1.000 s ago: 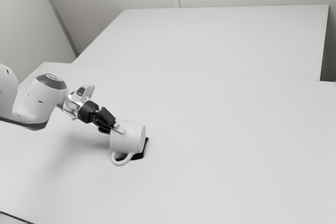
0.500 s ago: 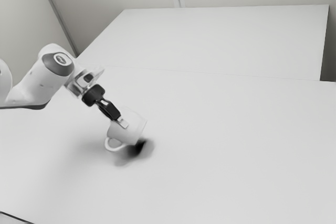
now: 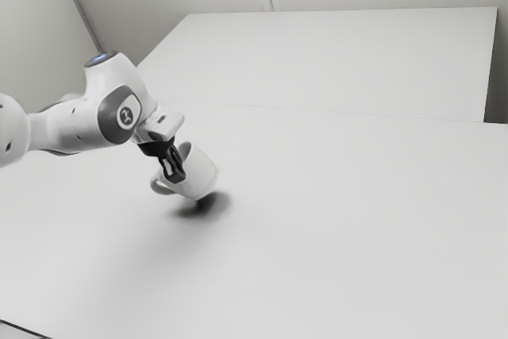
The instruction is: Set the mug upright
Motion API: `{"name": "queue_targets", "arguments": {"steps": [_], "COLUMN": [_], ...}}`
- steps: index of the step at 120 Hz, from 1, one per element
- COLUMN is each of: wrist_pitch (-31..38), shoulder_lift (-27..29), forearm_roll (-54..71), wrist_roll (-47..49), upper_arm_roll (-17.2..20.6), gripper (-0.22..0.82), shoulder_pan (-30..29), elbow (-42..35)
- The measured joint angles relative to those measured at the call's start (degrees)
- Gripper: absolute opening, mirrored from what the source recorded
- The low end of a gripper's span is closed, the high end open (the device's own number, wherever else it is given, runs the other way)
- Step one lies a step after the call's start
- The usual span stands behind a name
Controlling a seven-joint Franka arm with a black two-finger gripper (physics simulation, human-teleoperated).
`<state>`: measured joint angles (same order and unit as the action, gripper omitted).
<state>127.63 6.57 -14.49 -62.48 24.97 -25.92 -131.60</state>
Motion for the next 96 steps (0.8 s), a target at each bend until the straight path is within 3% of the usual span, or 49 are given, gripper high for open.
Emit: {"name": "queue_targets", "arguments": {"steps": [51, 96], "wrist_pitch": [-4.4, -0.4], "shoulder_lift": [-0.4, -0.4], "forearm_roll": [12.6, 14.9], "wrist_roll": [2.8, 6.9], "upper_arm_roll": [2.5, 3.7], "gripper": [-0.11, -0.12], "shoulder_pan": [0.0, -0.1], "elbow": [-0.6, -3.6]}}
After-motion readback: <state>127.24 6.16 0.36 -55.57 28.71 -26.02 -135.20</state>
